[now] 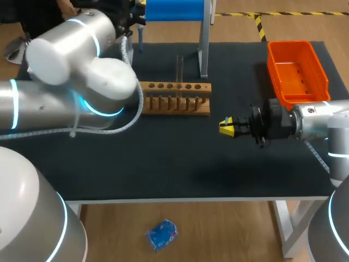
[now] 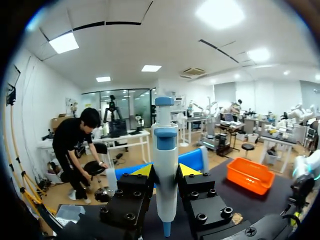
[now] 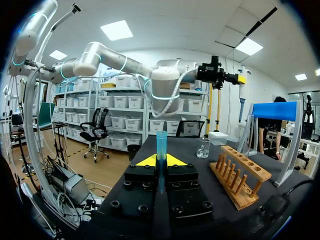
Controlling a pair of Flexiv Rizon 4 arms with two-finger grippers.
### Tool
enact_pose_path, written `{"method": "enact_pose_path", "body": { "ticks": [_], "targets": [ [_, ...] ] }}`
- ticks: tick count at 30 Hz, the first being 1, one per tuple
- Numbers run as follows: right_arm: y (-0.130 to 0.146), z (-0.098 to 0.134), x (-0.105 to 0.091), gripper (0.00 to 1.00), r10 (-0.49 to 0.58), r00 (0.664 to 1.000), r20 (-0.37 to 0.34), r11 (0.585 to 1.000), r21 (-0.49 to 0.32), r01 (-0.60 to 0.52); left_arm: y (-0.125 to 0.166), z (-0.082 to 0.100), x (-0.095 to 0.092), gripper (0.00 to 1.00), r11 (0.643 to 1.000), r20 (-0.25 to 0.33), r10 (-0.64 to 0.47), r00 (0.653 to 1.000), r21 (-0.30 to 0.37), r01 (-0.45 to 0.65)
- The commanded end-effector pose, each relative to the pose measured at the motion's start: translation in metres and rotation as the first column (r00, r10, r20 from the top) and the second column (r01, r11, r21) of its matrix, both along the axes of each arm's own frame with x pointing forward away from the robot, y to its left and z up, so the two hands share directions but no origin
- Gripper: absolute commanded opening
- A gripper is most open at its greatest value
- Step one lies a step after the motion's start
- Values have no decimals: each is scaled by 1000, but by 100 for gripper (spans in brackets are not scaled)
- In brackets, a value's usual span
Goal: Invert the test tube, pick up the pipette, mount the tip to pipette, aspirate from beaker and dispense into the tube, eject the tip, return the pipette, and cap with the stopper.
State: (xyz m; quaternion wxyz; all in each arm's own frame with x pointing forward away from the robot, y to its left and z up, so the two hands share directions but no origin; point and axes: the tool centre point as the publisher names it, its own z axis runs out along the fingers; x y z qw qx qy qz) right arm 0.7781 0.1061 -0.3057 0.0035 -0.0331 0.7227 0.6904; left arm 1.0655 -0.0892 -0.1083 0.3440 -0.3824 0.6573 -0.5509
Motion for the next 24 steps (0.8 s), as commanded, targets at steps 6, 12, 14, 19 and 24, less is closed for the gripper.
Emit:
{"method": "enact_pose_path", "body": {
  "ticks": [6,12,14,19,24],
  "targets": [
    [-1,0,-1,0,-2,1000,1,1000,0,2,4,12,-72,0,665,-21,-745,667,-103,739],
    [-1,0,-1,0,-2,1000,1,1000,0,2,-7,15,-102,0,575,11,-816,578,-92,813],
    [-1,0,-1,0,-2,1000,1,1000,0,2,-9,12,-106,0,625,-13,-780,626,-73,777],
    [-1,0,-1,0,-2,1000,1,1000,0,2,-9,12,-106,0,625,-13,-780,626,-73,777],
    [-1,0,-1,0,-2,1000,1,1000,0,2,-9,12,-106,0,625,-13,-780,626,-73,777]
  ]
}}
